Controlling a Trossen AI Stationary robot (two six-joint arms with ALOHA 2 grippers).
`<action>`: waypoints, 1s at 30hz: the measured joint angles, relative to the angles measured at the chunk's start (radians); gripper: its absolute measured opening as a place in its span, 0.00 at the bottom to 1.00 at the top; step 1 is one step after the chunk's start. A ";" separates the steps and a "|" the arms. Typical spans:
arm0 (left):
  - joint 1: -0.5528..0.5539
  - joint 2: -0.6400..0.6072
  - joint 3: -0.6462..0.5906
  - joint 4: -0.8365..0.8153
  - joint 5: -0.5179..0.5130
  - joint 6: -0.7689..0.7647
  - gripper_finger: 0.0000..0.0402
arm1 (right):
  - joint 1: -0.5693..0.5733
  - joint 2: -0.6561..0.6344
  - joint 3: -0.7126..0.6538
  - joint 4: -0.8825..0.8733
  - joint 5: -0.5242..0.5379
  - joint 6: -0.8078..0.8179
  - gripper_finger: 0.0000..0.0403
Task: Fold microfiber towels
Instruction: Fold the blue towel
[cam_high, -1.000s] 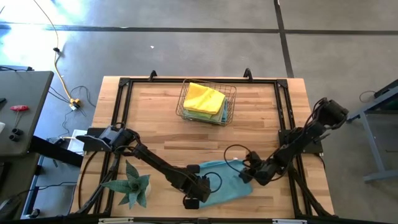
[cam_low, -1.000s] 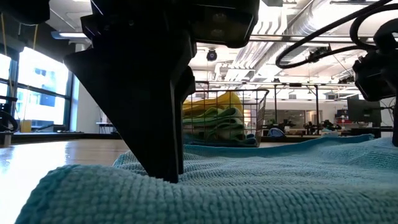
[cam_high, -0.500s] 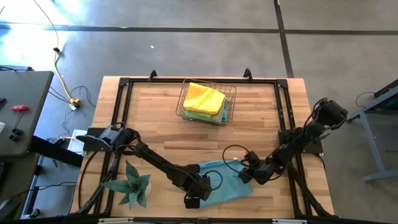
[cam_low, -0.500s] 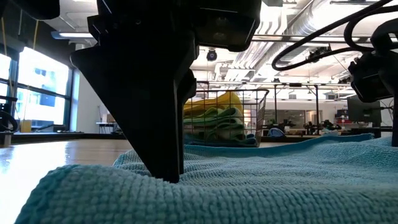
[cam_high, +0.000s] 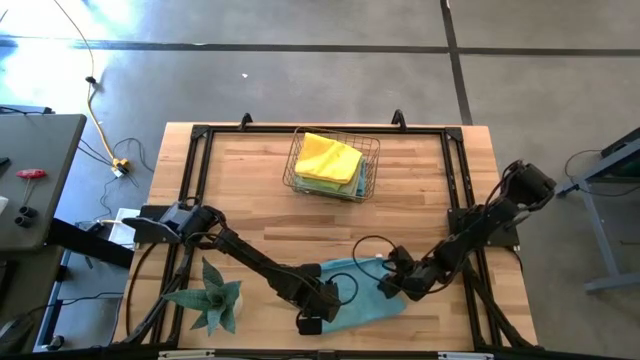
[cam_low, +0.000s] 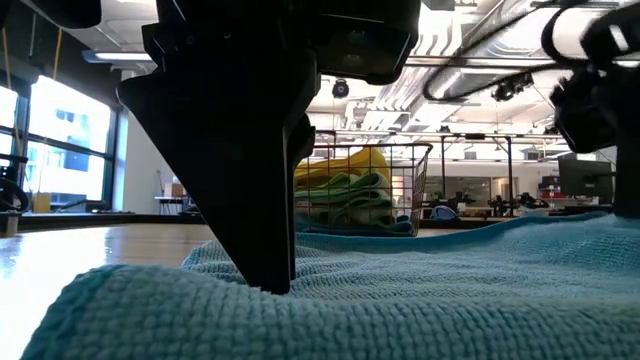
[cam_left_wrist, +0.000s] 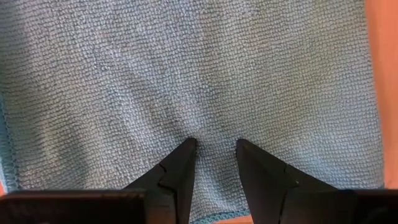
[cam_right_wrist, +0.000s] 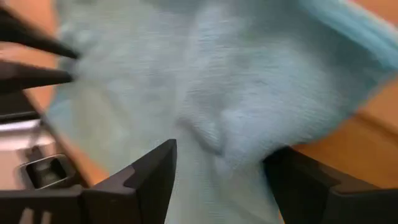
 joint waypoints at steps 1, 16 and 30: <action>0.000 0.000 0.000 0.000 -0.001 0.000 0.27 | -0.007 0.011 0.010 0.015 -0.003 -0.009 0.56; 0.000 0.000 0.000 -0.002 -0.005 0.000 0.28 | -0.017 0.059 0.018 0.015 -0.089 -0.032 0.03; -0.004 -0.012 0.161 -0.081 0.006 0.002 0.27 | -0.030 -0.132 0.017 -0.301 -0.175 -0.009 0.00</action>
